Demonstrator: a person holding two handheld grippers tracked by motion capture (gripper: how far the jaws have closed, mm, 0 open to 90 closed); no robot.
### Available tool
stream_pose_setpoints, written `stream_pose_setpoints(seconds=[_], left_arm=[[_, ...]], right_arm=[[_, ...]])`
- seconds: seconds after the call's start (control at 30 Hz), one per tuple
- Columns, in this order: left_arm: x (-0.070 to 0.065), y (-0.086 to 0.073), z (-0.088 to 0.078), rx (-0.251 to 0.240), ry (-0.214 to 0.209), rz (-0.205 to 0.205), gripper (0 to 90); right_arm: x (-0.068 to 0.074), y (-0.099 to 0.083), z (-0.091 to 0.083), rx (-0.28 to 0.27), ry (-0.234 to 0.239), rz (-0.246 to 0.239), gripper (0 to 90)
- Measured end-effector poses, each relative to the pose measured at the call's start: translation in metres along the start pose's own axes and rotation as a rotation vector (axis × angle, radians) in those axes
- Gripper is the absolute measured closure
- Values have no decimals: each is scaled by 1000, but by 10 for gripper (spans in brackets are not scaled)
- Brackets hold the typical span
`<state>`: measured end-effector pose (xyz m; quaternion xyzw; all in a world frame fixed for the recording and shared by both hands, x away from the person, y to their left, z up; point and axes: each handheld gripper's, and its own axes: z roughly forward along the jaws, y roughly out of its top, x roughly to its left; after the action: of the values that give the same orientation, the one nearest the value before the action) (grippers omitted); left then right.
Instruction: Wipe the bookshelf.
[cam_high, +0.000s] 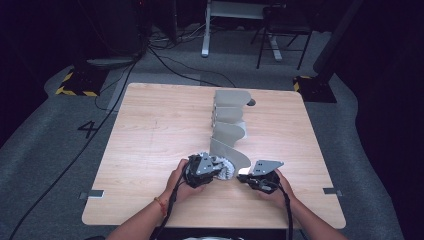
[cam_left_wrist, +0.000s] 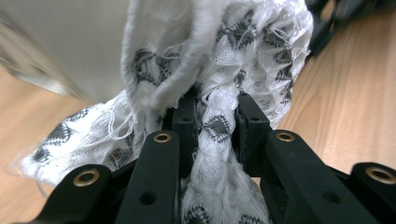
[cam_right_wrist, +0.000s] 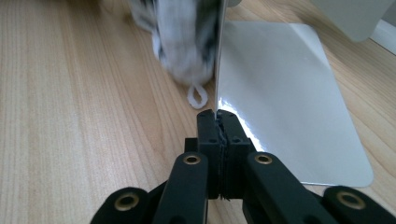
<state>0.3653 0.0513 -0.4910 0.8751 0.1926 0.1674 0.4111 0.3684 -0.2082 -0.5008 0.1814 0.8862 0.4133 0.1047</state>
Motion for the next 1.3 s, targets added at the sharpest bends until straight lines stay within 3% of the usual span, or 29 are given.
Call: stream_pose_setpoints(seconds=[0.07, 0.2, 0.4, 0.47, 0.53, 0.73, 0.83, 0.97, 1.1, 1.3], left_arm=[[-4, 0, 10, 7, -6, -11, 742], [-10, 7, 12, -2, -21, -6, 742], [-24, 26, 9, -41, -44, 35, 742], [-24, 32, 1, -70, -35, 47, 742], [-21, 37, -8, -107, -32, 31, 742], [-7, 52, -41, -228, 32, -1, 741], [2, 50, -52, -245, 66, -13, 741], [17, 36, -53, -209, 102, -38, 741], [31, 16, -44, -140, 118, -72, 740], [30, -1, -16, -32, 98, -82, 740]], right_arm=[[-1, -1, 0, -2, -3, 10, 891], [-3, -2, -1, -5, -1, 24, 889], [-3, -2, -1, -7, -2, 29, 890], [-3, -3, -2, -7, -5, 32, 889], [-3, -3, -2, -8, -5, 32, 890], [-3, -3, -2, -8, -5, 31, 890], [-3, -3, -2, -8, -5, 30, 889], [-3, -3, -2, -8, -5, 33, 889], [-3, -3, -2, -9, -3, 32, 889], [-2, -3, -1, -8, -9, 34, 890]])
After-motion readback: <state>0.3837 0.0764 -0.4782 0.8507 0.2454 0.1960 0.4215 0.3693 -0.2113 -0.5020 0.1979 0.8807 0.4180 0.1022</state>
